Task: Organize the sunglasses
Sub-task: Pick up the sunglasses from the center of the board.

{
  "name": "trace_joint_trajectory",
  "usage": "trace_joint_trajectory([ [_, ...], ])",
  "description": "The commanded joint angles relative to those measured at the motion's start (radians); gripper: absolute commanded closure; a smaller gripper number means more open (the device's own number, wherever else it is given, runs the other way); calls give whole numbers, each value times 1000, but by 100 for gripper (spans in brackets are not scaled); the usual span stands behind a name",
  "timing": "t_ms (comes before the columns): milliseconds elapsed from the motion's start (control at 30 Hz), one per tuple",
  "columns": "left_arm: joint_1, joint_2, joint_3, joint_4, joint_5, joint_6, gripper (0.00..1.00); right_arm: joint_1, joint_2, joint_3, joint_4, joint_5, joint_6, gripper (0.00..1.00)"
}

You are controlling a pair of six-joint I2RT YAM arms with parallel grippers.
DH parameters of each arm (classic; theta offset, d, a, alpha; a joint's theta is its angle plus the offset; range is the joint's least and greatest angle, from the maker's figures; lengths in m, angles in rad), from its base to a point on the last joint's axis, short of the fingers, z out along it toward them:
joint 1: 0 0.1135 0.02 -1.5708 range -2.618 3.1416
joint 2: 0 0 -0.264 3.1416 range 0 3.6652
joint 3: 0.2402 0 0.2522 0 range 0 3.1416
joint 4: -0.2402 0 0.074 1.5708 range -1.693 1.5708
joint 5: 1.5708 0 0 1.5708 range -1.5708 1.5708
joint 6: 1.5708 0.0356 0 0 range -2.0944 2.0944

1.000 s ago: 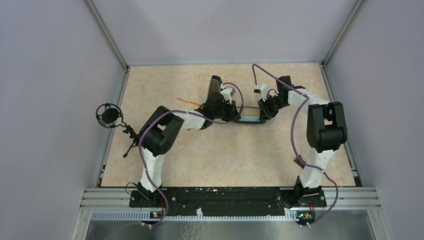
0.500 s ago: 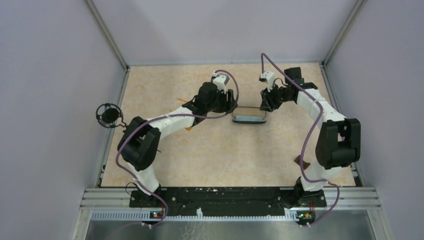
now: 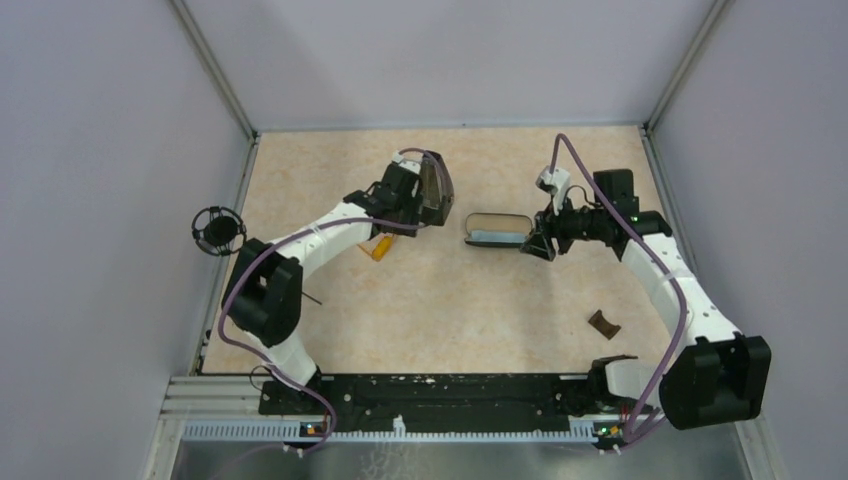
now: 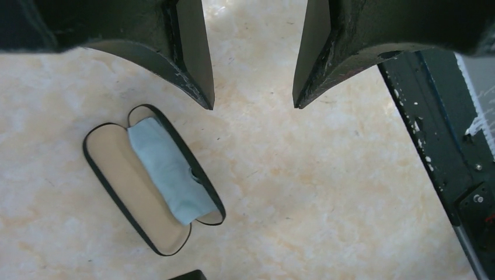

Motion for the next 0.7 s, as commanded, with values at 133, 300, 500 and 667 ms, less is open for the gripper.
trace_joint_trajectory([
  [133, 118, 112, 173, -159, 96, 109, 37, 4, -136, -119, 99, -43, 41, 46],
  [300, 141, 196, 282, -257, 140, 152, 49, 3, -101, -109, 73, -66, 17, 47],
  [500, 157, 223, 272, -267, 171, 191, 52, 3, -98, -115, 77, -65, 3, 47],
  [667, 159, 258, 276, -292, 192, 197, 58, 3, -91, -113, 73, -68, -4, 48],
])
